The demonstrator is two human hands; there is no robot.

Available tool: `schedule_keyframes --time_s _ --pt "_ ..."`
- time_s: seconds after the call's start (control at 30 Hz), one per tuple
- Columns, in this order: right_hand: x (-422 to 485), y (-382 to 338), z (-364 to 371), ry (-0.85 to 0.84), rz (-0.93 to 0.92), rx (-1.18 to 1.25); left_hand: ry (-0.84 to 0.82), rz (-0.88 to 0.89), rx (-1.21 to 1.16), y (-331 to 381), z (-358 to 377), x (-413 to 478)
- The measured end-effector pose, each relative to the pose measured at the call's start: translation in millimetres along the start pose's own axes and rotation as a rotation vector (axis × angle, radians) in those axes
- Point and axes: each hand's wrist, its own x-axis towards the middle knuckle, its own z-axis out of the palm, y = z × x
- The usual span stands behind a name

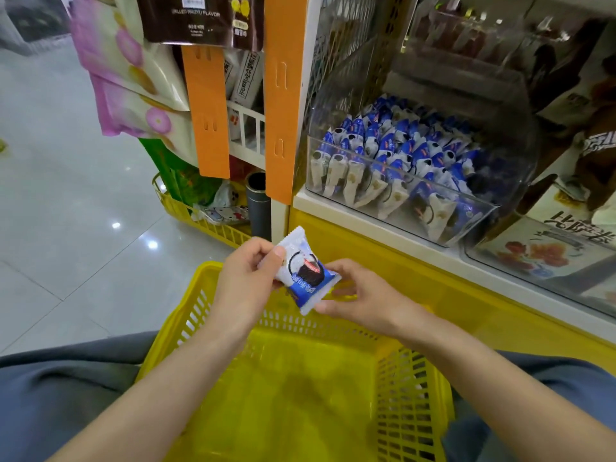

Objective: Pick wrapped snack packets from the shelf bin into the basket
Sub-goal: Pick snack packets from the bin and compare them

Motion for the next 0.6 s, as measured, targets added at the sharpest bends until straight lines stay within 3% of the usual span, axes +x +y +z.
schedule_keyframes --time_s 0.07,0.13,0.33,0.53,0.6 --pt "1 -3 4 0.09 -0.072 -0.052 -0.037 0.149 0.163 3 -3 3" --pt "3 -7 8 0.163 -0.199 0.053 -0.099 0.271 0.306 5 -4 0" --pt "3 -6 10 0.278 -0.319 0.154 -0.189 0.302 0.386 1 1 -8" --pt "-2 -2 7 0.467 -0.568 -0.386 -0.26 0.106 0.202 -2 2 -2" --pt "-4 -3 6 0.5 -0.577 -0.455 -0.268 0.072 0.161 -2 4 0"
